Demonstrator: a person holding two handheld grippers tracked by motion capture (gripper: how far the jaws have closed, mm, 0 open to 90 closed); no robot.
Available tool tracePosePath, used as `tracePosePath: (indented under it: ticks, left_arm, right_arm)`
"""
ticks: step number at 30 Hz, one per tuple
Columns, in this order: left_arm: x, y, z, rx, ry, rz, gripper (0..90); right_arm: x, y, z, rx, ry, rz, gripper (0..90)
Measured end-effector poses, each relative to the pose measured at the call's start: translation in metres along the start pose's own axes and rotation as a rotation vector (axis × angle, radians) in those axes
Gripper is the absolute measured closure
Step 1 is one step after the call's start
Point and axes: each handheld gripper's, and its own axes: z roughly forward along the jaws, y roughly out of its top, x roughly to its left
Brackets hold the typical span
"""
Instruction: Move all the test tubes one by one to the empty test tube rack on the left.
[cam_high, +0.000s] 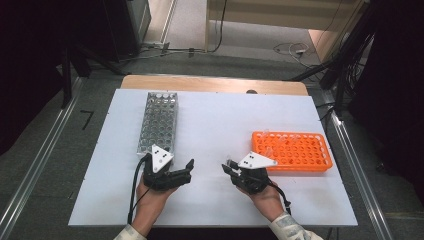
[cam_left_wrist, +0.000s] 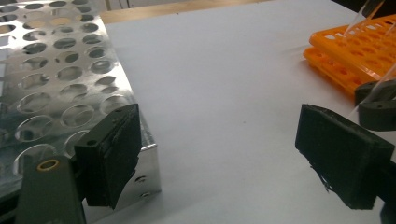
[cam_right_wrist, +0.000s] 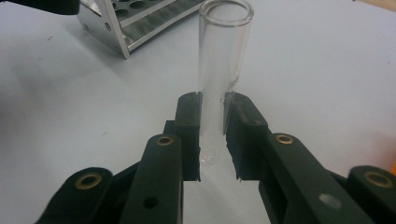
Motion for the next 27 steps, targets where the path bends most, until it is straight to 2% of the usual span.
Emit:
tracePosePath:
  ticks: [7, 13, 17, 23, 25, 26, 27]
  left_arm:
    - [-0.013, 0.007, 0.012, 0.001, -0.044, 0.016, 16.2]
    - [-0.028, 0.014, 0.020, 0.002, -0.105, 0.040, 18.4]
    - [-0.036, 0.018, 0.023, -0.003, -0.144, 0.039, 21.6]
    - [-0.040, 0.022, 0.025, -0.011, -0.203, 0.022, 29.6]
    - [-0.041, 0.022, 0.025, -0.009, -0.221, 0.026, 32.8]
    - [-0.042, 0.022, 0.025, -0.009, -0.235, 0.028, 37.9]
    - [-0.043, 0.021, 0.025, -0.011, -0.240, 0.031, 37.9]
  right_arm:
    - [0.002, 0.006, 0.010, 0.010, 0.019, -0.009, 73.0]
    - [0.005, 0.009, 0.016, 0.016, 0.033, -0.017, 73.0]
    - [0.008, 0.009, 0.018, 0.023, 0.039, -0.018, 73.0]
    - [0.010, 0.010, 0.020, 0.025, 0.048, -0.024, 73.0]
    - [0.011, 0.010, 0.021, 0.029, 0.050, -0.030, 72.9]
    - [0.012, 0.010, 0.022, 0.031, 0.052, -0.028, 73.0]
    - [0.012, 0.010, 0.022, 0.031, 0.052, -0.028, 73.0]
